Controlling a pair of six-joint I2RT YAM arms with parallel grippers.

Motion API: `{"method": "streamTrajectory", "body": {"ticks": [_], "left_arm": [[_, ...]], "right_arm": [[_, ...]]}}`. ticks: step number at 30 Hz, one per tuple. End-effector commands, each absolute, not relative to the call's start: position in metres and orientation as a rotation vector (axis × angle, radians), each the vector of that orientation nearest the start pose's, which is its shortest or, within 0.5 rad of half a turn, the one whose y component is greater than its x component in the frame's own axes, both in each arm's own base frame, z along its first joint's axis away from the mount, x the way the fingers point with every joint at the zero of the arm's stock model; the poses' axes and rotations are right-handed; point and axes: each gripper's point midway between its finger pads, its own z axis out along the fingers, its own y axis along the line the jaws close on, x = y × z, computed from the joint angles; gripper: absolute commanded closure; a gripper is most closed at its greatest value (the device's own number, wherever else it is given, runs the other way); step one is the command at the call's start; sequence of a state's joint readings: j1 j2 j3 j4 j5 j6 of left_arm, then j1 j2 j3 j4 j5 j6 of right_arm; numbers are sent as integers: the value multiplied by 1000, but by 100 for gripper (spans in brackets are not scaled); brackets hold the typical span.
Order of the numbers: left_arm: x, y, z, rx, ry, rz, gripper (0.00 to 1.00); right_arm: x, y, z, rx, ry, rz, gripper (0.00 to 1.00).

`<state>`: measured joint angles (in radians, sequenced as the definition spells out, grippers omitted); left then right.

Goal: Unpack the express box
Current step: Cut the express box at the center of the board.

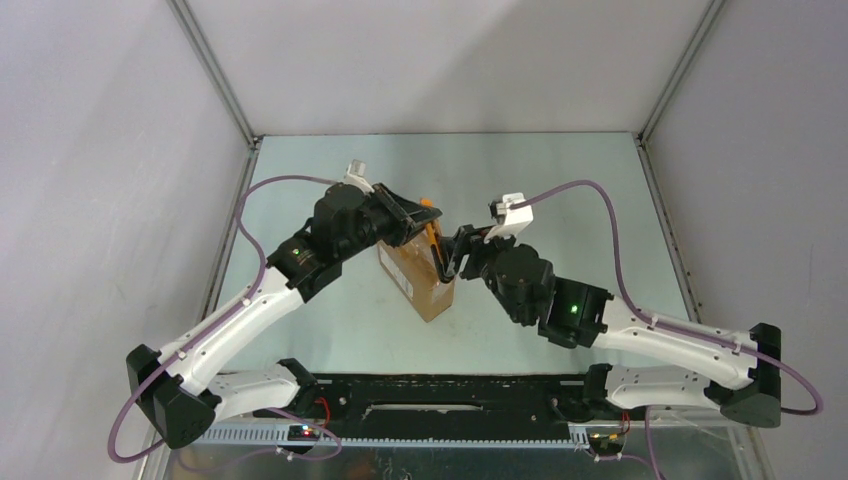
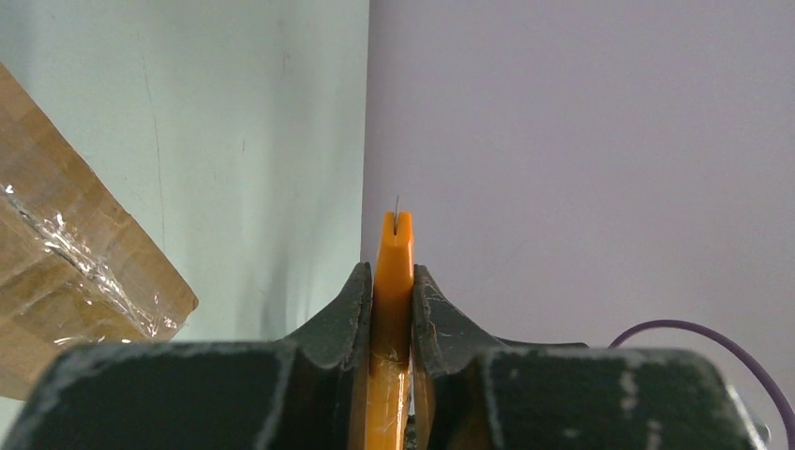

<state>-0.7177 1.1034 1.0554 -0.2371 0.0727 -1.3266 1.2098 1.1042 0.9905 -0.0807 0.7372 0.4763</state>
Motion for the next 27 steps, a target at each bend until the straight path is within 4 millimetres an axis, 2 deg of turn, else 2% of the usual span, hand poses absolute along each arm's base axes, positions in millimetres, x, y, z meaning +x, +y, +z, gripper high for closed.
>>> {"method": "streamTrajectory", "body": {"ticks": [1, 3, 7, 10, 12, 16, 19, 21, 27], "left_arm": [[180, -327, 388, -308, 2033, -1850, 100], [180, -326, 389, -308, 2034, -1848, 100], [179, -326, 390, -304, 2032, -1852, 100], [178, -328, 391, -295, 2032, -1857, 100], [177, -329, 392, -289, 2030, -1860, 100], [176, -329, 392, -283, 2030, -1856, 100], [175, -329, 394, -273, 2025, -1859, 100], [174, -330, 395, -270, 2029, -1859, 100], [174, -332, 395, -261, 2037, -1852, 100]], "right_arm": [[245, 305, 283, -10, 1808, 734, 39], [244, 302, 286, -16, 1788, 699, 40], [247, 301, 293, -61, 1749, 490, 39], [248, 305, 291, -76, 1754, 473, 39], [250, 308, 286, -72, 1774, 503, 39], [258, 308, 278, 22, 1861, 738, 38], [260, 307, 276, 48, 1874, 803, 38], [262, 304, 277, 34, 1858, 743, 38], [255, 305, 276, -118, 1799, 370, 36]]}}
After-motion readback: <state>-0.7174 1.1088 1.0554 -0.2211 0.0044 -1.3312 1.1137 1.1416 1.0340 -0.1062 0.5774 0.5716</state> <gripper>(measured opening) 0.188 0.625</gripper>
